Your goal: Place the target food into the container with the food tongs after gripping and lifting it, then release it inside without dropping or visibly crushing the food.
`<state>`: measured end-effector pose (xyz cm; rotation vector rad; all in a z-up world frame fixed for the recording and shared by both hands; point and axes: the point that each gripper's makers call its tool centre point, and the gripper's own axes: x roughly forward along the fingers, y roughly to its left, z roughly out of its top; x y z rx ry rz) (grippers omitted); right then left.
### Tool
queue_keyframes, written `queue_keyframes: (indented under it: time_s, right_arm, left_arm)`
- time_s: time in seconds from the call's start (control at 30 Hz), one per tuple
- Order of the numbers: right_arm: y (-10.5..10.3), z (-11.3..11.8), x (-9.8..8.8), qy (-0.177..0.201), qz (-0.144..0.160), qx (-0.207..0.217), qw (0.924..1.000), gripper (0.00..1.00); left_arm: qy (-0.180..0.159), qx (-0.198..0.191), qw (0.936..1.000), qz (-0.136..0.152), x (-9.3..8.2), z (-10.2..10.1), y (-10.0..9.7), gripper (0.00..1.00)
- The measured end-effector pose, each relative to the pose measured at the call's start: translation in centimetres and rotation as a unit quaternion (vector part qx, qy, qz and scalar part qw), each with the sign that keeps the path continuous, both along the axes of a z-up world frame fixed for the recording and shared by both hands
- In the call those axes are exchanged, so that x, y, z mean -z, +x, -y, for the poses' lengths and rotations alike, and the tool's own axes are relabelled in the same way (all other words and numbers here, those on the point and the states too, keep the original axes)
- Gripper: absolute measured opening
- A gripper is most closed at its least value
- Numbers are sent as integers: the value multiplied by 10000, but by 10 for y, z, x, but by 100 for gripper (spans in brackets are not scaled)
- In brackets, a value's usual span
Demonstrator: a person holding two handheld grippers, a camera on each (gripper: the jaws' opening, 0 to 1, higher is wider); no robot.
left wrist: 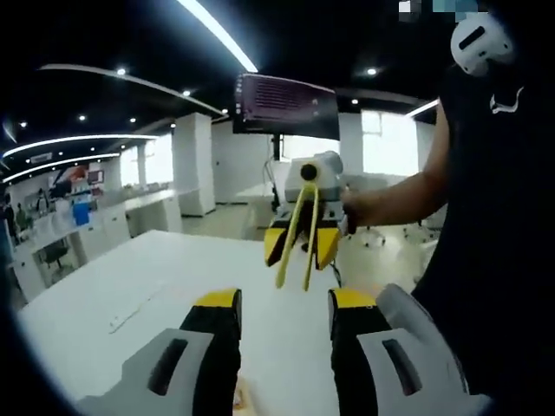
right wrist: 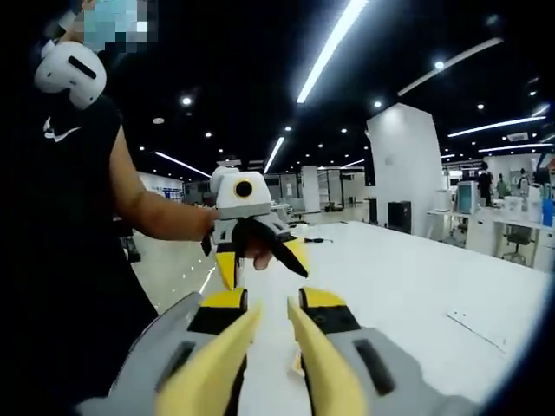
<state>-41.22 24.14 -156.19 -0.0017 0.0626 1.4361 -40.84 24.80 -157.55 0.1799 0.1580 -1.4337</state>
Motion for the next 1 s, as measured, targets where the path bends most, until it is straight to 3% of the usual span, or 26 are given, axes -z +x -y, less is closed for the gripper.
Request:
queue_keyframes:
  time_s: [0.43,0.5,0.53,0.57,0.73,0.8,0.87,1.0]
  right_arm:
    - [-5,-18,-4,208,-92,-248,9994,23]
    - [-6,-19,-3,203,-97,-241,9995,22]
    - [-5,-22,-6,266,19,-274,9993,24]
    - [-3,-21,-4,230,4,-214,9995,23]
    - [-4,-20,-6,285,-18,-253,9993,22]
    - [-4,-20,-6,290,-42,-234,9993,20]
    - [-1,-18,-6,303,-43,-179,9994,19]
    - [1,-15,-1,135,-338,-136,9992,19]
  left_arm:
    - [-44,81,9998,157,-5,5,-4,27]
    - [-30,-40,9997,227,-5,2,2,20]
    - [-59,-29,9999,124,-5,2,2,21]
    - [-60,130,9999,-1,-4,3,-6,16]
    - [-86,-23,9999,83,-5,4,-4,13]
    - [-53,-38,9998,187,-5,5,-4,10]
    - [50,-104,9980,619,-6,6,0,5]
    - [73,-95,9983,566,-6,6,0,1]
